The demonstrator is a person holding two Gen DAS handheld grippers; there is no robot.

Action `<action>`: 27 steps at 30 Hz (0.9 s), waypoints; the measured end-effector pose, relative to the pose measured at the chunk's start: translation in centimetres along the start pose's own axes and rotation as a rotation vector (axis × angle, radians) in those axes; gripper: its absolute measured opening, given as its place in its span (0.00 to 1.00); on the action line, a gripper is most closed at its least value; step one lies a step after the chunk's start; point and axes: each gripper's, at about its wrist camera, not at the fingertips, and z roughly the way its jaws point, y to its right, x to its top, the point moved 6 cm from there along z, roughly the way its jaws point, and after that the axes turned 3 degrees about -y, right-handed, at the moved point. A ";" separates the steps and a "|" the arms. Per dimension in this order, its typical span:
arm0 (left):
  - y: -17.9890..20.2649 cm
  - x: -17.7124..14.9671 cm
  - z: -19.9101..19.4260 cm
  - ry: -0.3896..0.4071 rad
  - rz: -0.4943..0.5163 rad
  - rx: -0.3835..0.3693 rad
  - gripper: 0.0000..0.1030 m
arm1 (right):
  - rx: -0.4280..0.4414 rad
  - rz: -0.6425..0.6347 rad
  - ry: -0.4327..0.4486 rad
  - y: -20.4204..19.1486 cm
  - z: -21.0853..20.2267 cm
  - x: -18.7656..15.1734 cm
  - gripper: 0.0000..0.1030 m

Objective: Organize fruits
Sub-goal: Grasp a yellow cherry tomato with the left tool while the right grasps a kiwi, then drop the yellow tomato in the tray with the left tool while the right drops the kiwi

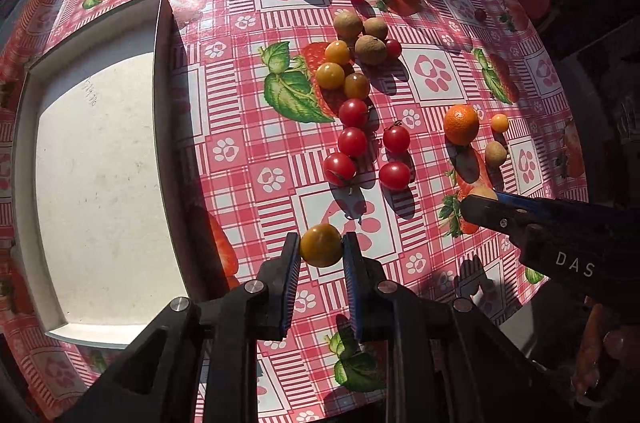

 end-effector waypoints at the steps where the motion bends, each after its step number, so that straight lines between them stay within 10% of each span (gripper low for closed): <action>1: -0.4 -0.1 -0.5 0.009 -0.006 0.002 0.22 | 0.003 -0.008 0.003 -0.4 -0.2 0.1 0.27; 14: -11.4 -2.8 -4.2 0.074 -0.171 0.103 0.22 | 0.065 -0.206 0.007 -11.9 -1.1 0.6 0.27; 27: -21.5 -6.4 -1.0 -0.023 -0.303 0.220 0.22 | 0.084 -0.442 -0.132 -24.3 6.2 -1.0 0.27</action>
